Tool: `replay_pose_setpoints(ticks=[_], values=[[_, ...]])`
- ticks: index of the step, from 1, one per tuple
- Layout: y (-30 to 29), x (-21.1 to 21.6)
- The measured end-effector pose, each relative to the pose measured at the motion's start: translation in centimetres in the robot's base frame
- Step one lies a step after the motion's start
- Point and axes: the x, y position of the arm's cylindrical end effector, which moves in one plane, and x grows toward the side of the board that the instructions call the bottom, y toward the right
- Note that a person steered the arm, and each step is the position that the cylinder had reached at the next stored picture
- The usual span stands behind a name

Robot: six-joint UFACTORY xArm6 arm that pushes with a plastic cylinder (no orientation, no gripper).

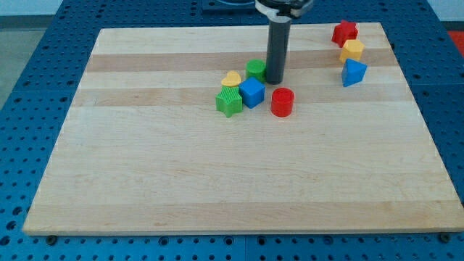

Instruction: Push the red circle into the green star

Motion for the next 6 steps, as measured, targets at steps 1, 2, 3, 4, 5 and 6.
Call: replay_pose_setpoints(ticks=[1,2,3,4,5,6], values=[[1.6,0.9],[3.9,4.3],[0.5,5.3],[-1.5,7.6],[-1.0,9.0],[3.2,13.8]])
